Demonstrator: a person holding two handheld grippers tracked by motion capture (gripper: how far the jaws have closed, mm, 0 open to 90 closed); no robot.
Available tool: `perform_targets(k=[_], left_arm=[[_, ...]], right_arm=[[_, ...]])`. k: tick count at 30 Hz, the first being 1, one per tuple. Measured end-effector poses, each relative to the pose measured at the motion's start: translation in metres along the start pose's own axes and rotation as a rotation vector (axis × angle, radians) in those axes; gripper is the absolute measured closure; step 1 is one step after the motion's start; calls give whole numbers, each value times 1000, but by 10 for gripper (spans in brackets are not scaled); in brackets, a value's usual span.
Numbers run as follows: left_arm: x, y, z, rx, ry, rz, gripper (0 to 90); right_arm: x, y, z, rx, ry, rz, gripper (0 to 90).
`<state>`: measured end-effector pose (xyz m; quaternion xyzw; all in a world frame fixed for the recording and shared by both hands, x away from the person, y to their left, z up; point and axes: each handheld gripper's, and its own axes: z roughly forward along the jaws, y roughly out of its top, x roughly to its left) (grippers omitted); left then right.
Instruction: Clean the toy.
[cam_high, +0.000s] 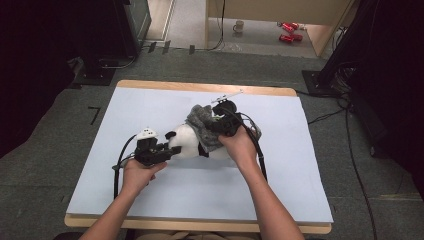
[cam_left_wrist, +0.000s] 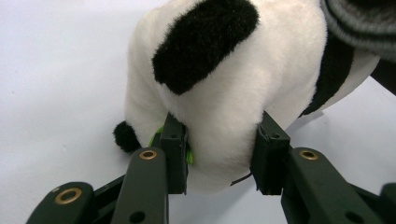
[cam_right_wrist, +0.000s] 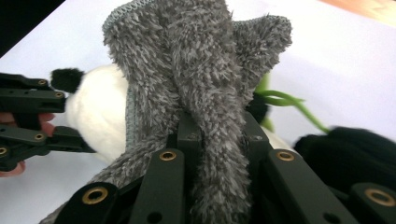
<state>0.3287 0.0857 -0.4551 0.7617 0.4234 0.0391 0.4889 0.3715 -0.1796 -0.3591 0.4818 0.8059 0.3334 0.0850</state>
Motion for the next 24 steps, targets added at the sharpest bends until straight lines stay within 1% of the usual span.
perform_targets(k=[4, 7, 10, 15, 19, 22, 24], left_arm=[[1, 0, 0, 3, -5, 0, 631], [0, 0, 0, 3, -3, 4, 631], [0, 0, 0, 1, -5, 6, 631], [0, 0, 0, 1, -6, 8, 631], [0, 0, 0, -1, -9, 2, 630], [1, 1, 0, 0, -11, -6, 630], [1, 1, 0, -3, -12, -4, 629]], right_arm=[[-16, -1, -10, 3, -21, 22, 760], [-26, -3, -15, 1, -9, 43, 761], [-29, -5, -18, -8, -16, 33, 761], [-33, -6, -21, -22, -17, 35, 762], [-37, -7, -24, -36, -21, 45, 763], [-40, -7, -28, -52, -33, 44, 762], [-45, -8, -32, -63, -41, 58, 763]])
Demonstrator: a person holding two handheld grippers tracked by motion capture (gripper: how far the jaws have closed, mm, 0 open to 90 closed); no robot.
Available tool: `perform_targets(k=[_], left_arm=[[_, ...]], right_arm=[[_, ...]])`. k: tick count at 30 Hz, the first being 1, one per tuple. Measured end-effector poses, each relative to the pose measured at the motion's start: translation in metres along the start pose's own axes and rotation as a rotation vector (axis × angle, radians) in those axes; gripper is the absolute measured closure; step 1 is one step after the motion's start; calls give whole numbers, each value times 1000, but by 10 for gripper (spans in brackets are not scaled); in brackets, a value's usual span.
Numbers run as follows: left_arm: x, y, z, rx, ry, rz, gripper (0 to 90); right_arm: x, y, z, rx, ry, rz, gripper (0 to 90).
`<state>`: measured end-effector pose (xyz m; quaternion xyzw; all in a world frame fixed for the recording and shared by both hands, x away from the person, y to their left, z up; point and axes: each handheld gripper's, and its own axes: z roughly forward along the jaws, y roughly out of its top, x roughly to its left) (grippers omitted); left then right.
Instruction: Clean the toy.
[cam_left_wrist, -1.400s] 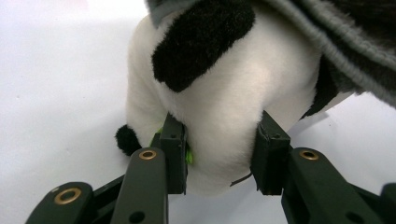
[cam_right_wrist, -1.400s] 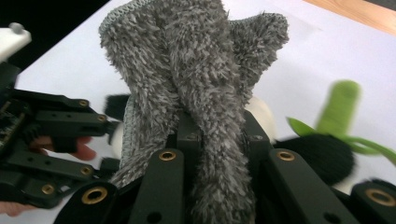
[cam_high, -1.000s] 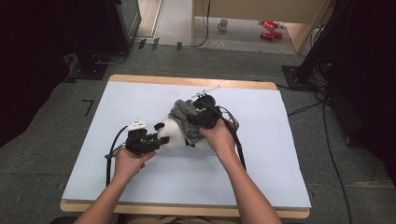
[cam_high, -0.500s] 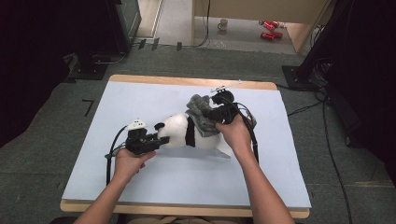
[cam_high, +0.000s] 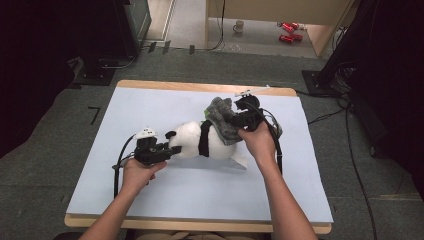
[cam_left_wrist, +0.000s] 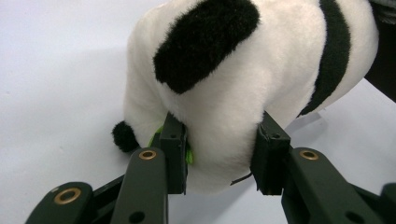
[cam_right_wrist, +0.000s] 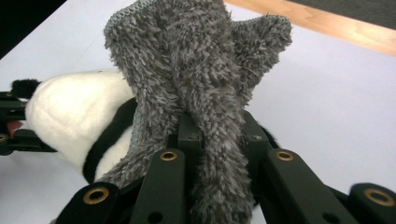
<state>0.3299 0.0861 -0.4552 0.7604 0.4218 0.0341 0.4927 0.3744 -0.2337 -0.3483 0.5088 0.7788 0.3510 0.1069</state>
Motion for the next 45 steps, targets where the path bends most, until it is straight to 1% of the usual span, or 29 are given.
perform_targets(k=[1, 5, 8, 9, 11, 12, 14, 15, 16, 17, 18, 19, 22, 25, 27, 29, 32, 35, 37, 38, 39, 40, 41, 42, 45], left_arm=[[0, 0, 0, 1, 2, 5, 629], [-1, 0, 0, -4, 3, 3, 630], [-1, 0, 0, -2, 4, 3, 630], [0, 0, 0, -1, 6, 4, 630], [1, 0, 0, 2, 8, -1, 631], [1, 0, 0, 0, 11, -4, 631], [0, 0, 0, 2, 13, -5, 631], [0, 0, 0, -1, 14, -8, 631], [0, 0, 0, 0, 14, -6, 631], [0, 0, 0, 0, 14, -6, 631], [0, 0, 0, 0, 14, -5, 631], [0, 0, 0, 2, 14, -5, 631], [-1, 0, 0, 2, 16, -6, 631], [-1, -1, 0, -13, 21, -14, 630], [-2, -3, 0, -22, 30, -12, 631], [-2, -2, 0, -18, 30, -6, 630], [-1, -1, 0, -19, 25, -13, 630], [-1, -1, 0, -24, 28, -12, 630], [-1, -1, 0, -23, 35, -14, 627], [-2, -1, 0, -26, 38, -15, 625], [-2, -1, 0, -24, 43, -20, 625], [-1, -2, 1, -23, 45, -18, 624], [0, -1, 1, -24, 40, -18, 624], [0, -1, 1, -23, 39, -18, 625], [-1, -1, 2, -21, 37, -9, 625]], right_arm=[[-3, 0, -1, 0, -1, 2, 762], [-7, -2, -2, -4, -11, 4, 763], [-12, -2, -4, -15, -20, 17, 763], [-14, -2, -6, -27, -15, 34, 764], [-15, 1, -14, -52, 15, 54, 766], [-12, 5, -18, -62, 24, 57, 766], [-5, 12, -23, -65, 25, 36, 766], [0, 16, -25, -67, 37, 28, 766], [4, 19, -26, -68, 38, 22, 766], [9, 23, -26, -69, 36, 8, 766], [13, 25, -26, -68, 41, 3, 766], [18, 28, -25, -67, 47, -12, 766], [34, 33, -22, -59, 64, -32, 766], [53, 38, -12, -56, 97, -61, 766], [65, 39, -3, -49, 119, -70, 766], [77, 40, 6, -45, 147, -74, 765], [94, 41, 21, -34, 189, -73, 765], [108, 38, 38, -12, 210, -81, 764], [112, 33, 50, 11, 214, -78, 763], [113, 30, 57, 25, 209, -84, 763], [113, 26, 63, 49, 202, -79, 762], [112, 22, 69, 53, 200, -79, 760], [109, 18, 71, 27, 213, -64, 760], [107, 16, 71, 15, 214, -58, 760], [105, 14, 69, 14, 190, -88, 760]])
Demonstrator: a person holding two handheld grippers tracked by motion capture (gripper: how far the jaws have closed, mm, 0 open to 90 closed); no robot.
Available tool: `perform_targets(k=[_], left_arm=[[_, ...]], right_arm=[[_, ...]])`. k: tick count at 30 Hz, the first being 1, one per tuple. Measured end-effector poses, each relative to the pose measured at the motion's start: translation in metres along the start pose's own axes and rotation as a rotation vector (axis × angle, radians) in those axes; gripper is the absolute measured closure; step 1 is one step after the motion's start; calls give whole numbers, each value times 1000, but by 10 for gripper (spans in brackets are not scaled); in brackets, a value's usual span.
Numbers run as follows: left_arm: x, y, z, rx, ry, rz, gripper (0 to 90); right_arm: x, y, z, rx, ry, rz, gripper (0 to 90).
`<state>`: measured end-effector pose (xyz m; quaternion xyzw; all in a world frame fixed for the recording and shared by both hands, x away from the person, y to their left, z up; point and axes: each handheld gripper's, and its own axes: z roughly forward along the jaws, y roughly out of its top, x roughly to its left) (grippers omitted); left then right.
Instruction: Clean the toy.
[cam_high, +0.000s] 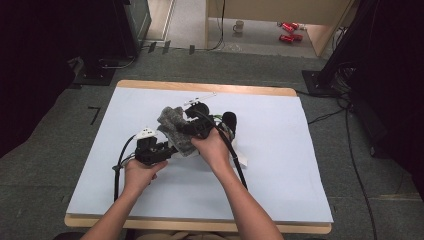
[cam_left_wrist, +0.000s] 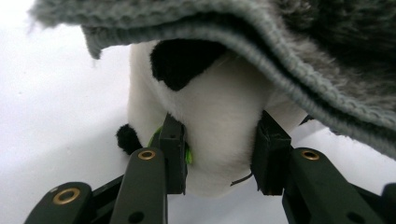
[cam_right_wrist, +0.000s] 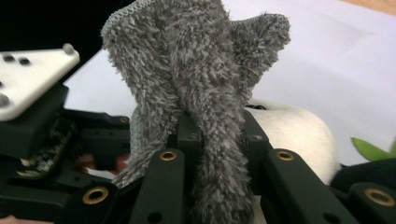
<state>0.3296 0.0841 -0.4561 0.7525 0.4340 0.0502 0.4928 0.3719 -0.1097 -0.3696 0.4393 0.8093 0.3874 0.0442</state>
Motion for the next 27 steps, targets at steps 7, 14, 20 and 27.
perform_targets(k=[7, 14, 20, 27], left_arm=[[1, 1, 0, 4, -6, -8, 625], [0, 1, 1, -6, -13, -1, 626], [0, 0, 1, -4, -17, -3, 627], [0, 0, 2, 3, -22, 2, 626]], right_arm=[[-16, -5, -13, 2, -19, 22, 760], [-53, -21, -35, -8, -66, 101, 762], [-76, -29, -56, -57, -101, 156, 760], [-84, -33, -72, -59, -134, 146, 764]])
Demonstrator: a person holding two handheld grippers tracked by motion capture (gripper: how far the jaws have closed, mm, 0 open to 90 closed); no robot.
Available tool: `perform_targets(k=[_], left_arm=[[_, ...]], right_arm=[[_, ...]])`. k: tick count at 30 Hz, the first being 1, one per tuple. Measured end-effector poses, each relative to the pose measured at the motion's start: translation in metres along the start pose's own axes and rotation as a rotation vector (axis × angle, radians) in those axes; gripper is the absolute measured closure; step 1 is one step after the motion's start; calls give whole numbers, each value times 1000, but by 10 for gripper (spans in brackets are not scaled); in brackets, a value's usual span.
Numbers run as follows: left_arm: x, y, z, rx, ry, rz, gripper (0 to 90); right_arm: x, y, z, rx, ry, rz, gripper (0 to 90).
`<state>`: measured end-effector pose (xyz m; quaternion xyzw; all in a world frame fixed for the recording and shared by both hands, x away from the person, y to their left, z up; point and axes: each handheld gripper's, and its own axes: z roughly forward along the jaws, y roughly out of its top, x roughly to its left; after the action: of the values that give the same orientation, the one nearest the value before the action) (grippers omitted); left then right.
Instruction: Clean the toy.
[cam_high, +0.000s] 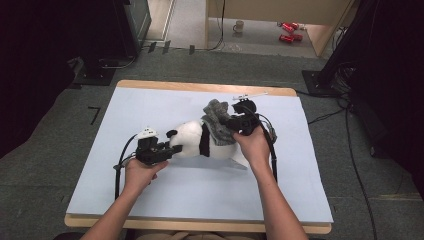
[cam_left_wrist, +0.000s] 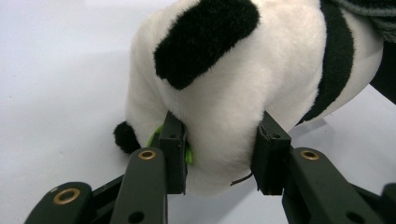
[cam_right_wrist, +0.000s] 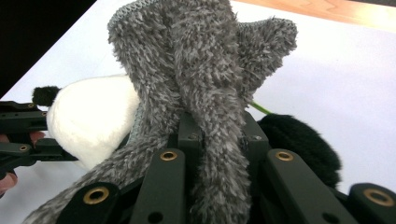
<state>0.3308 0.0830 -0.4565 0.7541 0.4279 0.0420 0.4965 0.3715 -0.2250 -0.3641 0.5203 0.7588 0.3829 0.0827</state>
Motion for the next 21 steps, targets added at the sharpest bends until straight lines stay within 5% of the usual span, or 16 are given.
perform_targets(k=[14, 21], left_arm=[[3, 1, 0, -4, -11, -16, 625], [6, 3, -2, 5, -39, -30, 627]], right_arm=[[-29, -9, -29, -59, -59, 8, 766], [-56, -32, -35, -96, -73, 82, 759]])
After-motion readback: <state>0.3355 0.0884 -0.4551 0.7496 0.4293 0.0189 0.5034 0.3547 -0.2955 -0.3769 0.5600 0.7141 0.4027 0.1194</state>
